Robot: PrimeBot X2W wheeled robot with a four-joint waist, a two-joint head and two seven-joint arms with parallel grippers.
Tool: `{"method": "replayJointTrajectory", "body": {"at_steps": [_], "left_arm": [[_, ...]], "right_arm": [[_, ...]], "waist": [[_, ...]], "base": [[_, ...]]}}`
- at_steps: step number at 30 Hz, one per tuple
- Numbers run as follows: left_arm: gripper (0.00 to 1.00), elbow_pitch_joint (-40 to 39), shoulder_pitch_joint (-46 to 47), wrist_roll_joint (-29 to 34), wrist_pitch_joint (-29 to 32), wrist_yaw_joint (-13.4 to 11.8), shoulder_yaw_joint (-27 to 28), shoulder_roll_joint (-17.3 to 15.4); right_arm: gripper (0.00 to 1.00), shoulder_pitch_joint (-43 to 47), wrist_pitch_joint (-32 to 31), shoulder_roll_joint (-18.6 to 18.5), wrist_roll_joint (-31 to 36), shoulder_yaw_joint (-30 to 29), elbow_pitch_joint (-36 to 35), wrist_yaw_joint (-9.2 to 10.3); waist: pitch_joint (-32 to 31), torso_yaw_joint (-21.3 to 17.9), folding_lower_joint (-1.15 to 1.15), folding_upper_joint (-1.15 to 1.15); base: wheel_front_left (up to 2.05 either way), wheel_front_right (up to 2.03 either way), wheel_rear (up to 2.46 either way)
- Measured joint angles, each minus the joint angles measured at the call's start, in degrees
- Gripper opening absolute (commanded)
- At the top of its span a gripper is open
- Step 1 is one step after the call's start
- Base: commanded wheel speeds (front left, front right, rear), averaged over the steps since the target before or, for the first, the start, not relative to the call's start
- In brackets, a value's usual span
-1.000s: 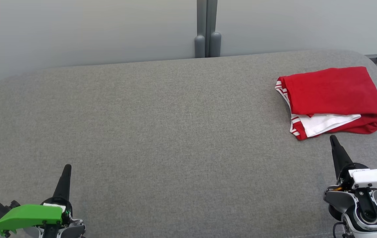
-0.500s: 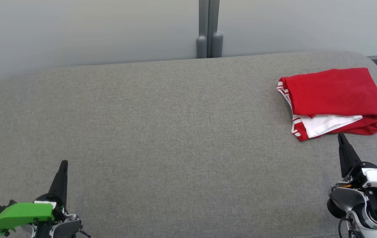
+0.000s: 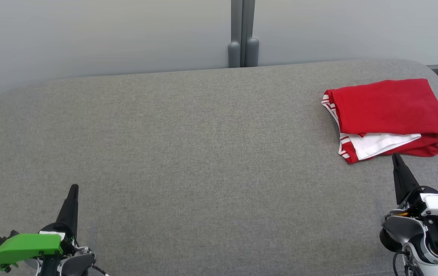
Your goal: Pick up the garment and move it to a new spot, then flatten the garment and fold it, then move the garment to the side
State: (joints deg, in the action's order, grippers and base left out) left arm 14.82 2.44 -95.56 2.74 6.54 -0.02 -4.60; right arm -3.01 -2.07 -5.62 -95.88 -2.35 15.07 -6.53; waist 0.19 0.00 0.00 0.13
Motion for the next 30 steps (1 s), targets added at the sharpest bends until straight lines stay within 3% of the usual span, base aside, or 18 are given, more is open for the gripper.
{"method": "replayJointTrajectory", "body": {"at_steps": [30], "left_arm": [[0.0, 0.87, 0.04, 0.0, 0.24, 0.03, 0.11, 0.0]], "right_arm": [[0.0, -0.03, -0.01, 0.04, 0.01, -0.26, 0.47, -0.01]], "waist": [[-0.03, 0.0, 0.0, 0.0]], "base": [[0.0, 0.0, 0.0]]}}
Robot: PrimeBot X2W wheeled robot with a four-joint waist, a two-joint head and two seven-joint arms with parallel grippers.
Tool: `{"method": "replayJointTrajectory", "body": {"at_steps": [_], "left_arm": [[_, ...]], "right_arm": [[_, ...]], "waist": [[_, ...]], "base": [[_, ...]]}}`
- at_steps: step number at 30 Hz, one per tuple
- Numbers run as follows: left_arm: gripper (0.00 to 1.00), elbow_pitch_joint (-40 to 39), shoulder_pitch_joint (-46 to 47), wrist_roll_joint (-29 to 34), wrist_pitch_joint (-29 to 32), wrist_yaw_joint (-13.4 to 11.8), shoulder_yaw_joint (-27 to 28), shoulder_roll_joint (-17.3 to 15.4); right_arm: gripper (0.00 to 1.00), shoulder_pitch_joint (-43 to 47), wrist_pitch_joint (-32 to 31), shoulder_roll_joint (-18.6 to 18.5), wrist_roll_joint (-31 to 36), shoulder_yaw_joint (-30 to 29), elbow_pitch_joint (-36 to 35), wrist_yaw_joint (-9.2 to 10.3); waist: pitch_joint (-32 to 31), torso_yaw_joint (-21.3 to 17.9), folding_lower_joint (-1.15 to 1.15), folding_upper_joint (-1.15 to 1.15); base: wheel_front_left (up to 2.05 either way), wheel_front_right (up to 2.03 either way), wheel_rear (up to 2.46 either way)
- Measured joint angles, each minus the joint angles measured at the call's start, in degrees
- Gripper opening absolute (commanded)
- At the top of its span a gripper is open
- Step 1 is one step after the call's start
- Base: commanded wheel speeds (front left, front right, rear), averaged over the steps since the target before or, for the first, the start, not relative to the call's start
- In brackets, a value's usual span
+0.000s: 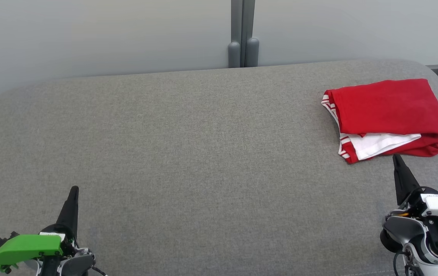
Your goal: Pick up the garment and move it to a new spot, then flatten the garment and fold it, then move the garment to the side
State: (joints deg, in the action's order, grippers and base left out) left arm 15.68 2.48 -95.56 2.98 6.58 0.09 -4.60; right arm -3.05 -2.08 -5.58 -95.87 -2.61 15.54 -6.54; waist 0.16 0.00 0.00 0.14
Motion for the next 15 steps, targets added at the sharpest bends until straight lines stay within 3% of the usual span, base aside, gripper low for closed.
{"method": "replayJointTrajectory", "body": {"at_steps": [15], "left_arm": [[0.0, 0.15, 0.05, 0.0, 0.0, 0.04, 0.07, 0.0]], "right_arm": [[0.0, -0.02, -0.08, 0.03, 0.0, -0.09, 0.2, -0.01]], "waist": [[-0.01, 0.0, 0.0, 0.0]], "base": [[0.0, 0.0, 0.0]]}}
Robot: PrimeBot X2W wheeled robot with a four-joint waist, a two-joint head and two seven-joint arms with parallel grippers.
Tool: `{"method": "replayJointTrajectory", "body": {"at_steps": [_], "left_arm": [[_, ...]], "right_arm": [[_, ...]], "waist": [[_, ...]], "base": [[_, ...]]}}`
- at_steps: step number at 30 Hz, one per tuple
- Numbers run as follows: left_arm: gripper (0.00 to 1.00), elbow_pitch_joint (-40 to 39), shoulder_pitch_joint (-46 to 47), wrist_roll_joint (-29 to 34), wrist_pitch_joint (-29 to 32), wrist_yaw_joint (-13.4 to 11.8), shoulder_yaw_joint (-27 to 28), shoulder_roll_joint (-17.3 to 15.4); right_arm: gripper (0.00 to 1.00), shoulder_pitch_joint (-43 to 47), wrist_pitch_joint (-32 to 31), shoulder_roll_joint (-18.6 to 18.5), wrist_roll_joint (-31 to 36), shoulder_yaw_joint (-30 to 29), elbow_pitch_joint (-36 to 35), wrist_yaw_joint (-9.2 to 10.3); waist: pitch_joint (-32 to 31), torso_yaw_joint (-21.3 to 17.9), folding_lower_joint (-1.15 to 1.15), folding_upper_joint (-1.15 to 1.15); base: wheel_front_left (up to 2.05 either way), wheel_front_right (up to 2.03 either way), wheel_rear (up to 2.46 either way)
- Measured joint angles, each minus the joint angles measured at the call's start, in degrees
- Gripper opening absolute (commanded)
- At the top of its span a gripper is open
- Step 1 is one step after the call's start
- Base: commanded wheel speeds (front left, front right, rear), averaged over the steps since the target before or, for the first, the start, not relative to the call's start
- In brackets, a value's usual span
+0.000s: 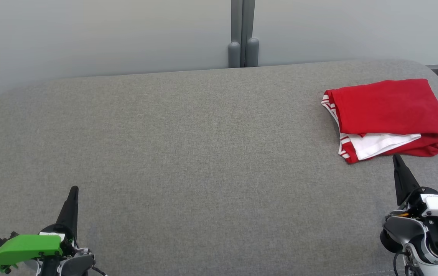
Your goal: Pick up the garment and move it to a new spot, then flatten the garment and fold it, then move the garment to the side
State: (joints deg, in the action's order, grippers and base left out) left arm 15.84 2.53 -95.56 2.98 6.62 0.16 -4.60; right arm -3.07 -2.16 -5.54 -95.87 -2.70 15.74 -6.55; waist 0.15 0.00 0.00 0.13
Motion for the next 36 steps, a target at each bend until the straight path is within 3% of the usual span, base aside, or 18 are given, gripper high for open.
{"method": "replayJointTrajectory", "body": {"at_steps": [36], "left_arm": [[0.0, 0.12, 0.14, 0.01, 0.08, 0.01, 0.2, 0.02]], "right_arm": [[0.0, -0.02, -0.16, 0.07, 0.0, -0.21, 0.32, -0.16]], "waist": [[-0.01, 0.0, 0.0, 0.0]], "base": [[0.0, 0.0, 0.0]]}}
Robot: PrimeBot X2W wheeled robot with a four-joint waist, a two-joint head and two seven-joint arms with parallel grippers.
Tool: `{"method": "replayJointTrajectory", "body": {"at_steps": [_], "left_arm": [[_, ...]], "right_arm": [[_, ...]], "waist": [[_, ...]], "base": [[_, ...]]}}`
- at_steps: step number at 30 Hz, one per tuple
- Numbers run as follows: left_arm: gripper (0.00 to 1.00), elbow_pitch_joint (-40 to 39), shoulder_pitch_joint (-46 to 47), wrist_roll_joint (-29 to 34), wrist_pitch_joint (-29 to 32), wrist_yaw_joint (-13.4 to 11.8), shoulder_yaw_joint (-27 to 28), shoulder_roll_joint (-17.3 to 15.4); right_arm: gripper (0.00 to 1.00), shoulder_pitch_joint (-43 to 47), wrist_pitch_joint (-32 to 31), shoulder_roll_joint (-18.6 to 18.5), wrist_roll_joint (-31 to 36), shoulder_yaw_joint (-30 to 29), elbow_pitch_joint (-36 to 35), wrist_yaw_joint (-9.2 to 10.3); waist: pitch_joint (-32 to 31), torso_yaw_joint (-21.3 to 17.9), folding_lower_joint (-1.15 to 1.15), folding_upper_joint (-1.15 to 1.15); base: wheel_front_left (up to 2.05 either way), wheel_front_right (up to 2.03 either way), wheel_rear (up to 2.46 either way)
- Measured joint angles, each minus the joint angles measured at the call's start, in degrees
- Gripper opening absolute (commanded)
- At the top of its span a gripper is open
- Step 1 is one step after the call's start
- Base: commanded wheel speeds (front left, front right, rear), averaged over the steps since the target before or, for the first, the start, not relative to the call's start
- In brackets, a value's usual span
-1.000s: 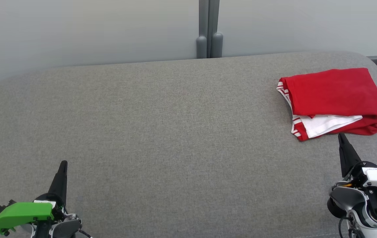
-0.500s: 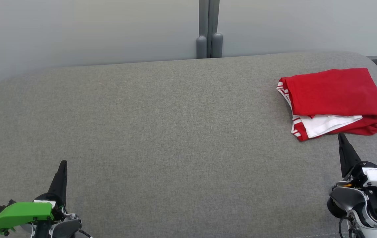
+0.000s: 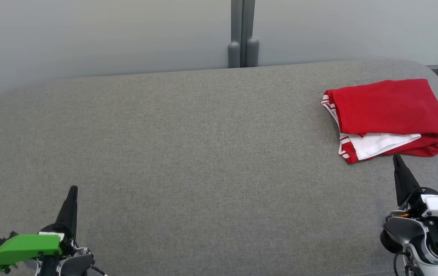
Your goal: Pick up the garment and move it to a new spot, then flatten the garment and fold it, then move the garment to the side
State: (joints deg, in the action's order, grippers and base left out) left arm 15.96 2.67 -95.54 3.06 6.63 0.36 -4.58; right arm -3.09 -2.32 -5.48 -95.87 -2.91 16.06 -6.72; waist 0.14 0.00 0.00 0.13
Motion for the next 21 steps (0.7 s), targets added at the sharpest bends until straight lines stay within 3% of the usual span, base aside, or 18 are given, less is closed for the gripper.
{"method": "replayJointTrajectory", "body": {"at_steps": [21], "left_arm": [[0.0, 0.02, 0.01, 0.0, 0.02, 0.0, 0.13, 0.01]], "right_arm": [[0.0, -0.01, -0.31, 0.05, 0.01, -0.15, 0.0, -0.01]], "waist": [[0.0, 0.0, 0.0, 0.0]], "base": [[0.0, 0.0, 0.0]]}}
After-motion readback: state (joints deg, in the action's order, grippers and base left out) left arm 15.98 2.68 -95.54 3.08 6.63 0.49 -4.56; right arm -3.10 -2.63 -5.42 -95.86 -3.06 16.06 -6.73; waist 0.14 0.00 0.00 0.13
